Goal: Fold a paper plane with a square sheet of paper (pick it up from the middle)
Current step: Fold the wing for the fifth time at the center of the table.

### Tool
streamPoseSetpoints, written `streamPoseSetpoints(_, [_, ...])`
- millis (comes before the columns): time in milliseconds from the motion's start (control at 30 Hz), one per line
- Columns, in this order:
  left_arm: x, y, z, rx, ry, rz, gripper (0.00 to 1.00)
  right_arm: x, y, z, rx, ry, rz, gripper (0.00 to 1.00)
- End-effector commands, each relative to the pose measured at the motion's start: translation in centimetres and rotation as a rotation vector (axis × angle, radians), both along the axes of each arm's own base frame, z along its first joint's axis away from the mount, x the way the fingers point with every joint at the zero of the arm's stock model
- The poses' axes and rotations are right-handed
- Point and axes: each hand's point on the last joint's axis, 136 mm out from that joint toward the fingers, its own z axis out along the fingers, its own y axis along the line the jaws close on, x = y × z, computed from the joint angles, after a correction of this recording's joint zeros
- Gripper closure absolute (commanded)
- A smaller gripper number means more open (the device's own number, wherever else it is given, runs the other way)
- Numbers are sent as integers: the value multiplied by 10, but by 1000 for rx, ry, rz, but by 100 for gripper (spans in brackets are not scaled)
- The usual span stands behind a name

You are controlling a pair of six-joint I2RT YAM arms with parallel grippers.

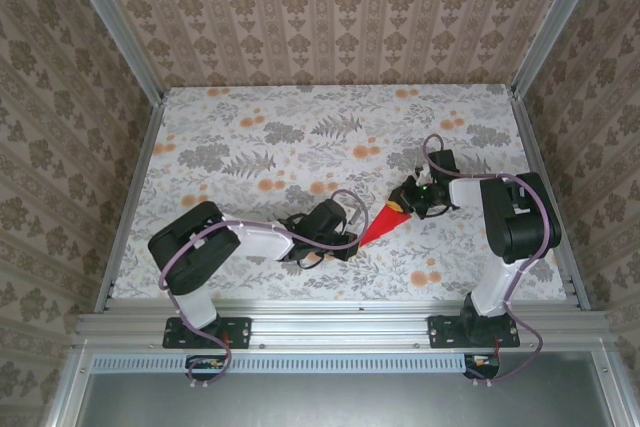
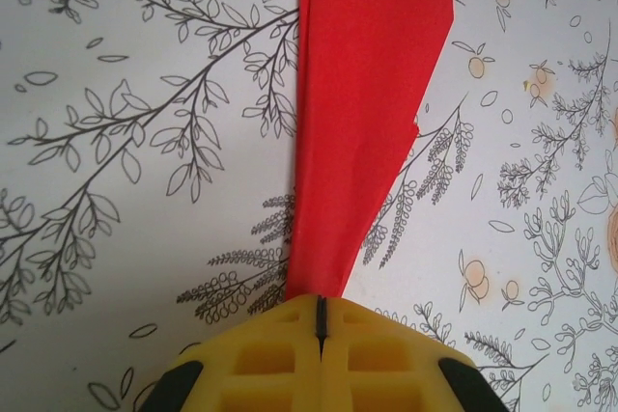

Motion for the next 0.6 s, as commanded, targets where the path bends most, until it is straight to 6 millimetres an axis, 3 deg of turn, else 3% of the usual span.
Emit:
streamPoseSetpoints(0, [-65,100,-79,396,270,-21,100,47,-58,-13,-178,-96,-199,90])
streamPoseSetpoints(467, [-60,95,-77,377,277,-26,100,51,-67,-7,-161,-92,-216,88])
streamPoseSetpoints(567, [-57,88,-72,357,271,-29,100,56,-64,4,-143,-121,-201,88])
